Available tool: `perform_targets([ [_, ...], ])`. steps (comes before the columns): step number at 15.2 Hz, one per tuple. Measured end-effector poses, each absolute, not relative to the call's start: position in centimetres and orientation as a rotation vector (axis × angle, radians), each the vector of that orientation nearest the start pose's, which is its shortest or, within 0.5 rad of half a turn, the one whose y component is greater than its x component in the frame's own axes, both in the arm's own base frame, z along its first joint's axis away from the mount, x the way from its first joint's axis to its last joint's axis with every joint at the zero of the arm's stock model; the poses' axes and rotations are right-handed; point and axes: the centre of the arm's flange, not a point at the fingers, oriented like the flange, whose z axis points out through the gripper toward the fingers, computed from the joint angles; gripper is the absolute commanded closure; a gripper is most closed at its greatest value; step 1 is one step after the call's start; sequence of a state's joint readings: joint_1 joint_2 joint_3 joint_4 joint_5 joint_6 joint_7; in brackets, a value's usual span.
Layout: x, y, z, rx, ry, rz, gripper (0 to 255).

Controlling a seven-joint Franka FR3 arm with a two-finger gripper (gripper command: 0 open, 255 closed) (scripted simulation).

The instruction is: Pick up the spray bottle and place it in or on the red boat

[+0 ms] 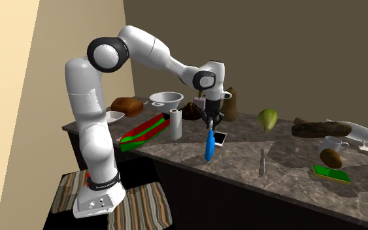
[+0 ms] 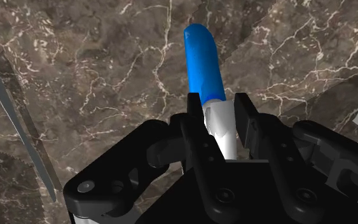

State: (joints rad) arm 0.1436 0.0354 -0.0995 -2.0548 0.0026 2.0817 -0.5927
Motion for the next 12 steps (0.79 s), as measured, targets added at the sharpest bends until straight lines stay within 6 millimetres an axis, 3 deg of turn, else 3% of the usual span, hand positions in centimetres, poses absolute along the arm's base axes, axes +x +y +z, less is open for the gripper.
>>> perform_targets([
  [4, 55.4, 2.5, 42.5, -2.983, -0.981, 0.014, 255],
  [12, 55.5, 2.5, 46.6, -2.983, -0.981, 0.014, 255],
])
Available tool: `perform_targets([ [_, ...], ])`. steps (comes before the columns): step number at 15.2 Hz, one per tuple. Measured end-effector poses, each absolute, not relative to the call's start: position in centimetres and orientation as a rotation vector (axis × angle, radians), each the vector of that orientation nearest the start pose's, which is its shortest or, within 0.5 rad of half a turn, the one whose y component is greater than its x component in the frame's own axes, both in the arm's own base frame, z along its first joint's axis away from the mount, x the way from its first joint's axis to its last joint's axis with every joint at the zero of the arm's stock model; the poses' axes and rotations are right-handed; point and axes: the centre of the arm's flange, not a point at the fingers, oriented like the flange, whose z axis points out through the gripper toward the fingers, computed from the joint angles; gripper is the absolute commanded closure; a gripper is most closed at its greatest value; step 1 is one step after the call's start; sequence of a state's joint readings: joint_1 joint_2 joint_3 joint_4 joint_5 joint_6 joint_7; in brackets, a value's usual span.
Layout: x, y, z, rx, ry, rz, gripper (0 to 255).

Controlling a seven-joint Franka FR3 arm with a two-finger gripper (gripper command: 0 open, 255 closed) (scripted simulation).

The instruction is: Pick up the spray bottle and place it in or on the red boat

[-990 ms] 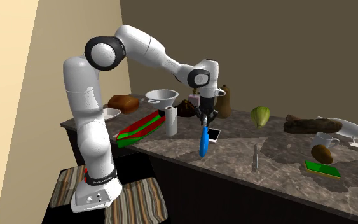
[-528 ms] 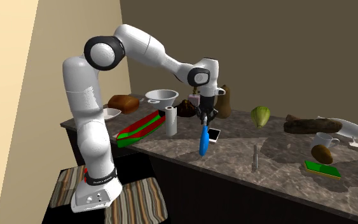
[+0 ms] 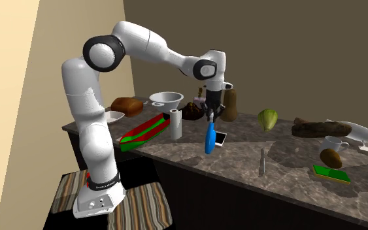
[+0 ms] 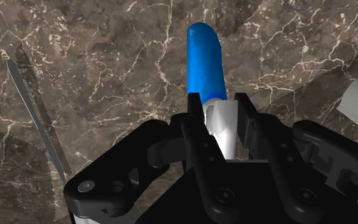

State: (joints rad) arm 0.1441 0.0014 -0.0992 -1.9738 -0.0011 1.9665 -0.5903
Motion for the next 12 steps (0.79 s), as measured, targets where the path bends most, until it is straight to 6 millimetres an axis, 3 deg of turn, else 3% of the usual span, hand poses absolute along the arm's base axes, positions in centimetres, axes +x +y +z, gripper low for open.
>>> perform_targets([
  [12, 55.5, 2.3, 52.9, -2.983, -0.981, 0.013, 255],
])
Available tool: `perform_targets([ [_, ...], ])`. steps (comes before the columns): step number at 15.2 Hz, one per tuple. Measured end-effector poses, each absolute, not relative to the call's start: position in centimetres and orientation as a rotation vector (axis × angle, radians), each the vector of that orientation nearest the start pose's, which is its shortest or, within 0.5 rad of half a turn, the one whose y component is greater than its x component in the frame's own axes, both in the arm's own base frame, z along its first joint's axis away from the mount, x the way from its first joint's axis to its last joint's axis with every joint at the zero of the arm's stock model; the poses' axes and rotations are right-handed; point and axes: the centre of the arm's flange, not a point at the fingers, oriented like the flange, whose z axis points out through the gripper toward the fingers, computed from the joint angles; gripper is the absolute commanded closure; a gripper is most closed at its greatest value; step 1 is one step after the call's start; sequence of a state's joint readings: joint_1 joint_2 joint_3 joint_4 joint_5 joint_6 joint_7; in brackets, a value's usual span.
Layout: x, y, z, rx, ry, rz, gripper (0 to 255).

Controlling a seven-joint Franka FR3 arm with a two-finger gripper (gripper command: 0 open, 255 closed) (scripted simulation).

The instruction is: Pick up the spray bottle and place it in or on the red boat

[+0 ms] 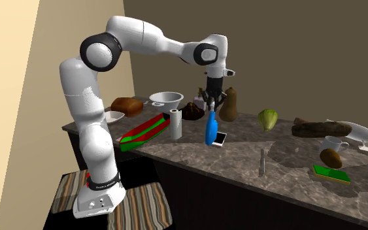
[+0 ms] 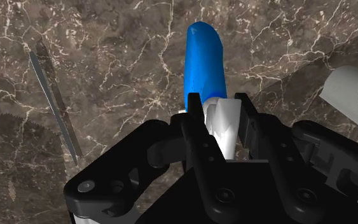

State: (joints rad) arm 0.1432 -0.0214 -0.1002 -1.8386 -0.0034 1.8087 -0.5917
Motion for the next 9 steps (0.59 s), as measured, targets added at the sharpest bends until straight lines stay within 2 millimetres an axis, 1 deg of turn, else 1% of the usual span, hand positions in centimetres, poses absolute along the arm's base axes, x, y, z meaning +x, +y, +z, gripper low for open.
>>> perform_targets([
  [9, 55.5, 2.5, 57.7, -2.983, -0.981, 0.014, 255],
])
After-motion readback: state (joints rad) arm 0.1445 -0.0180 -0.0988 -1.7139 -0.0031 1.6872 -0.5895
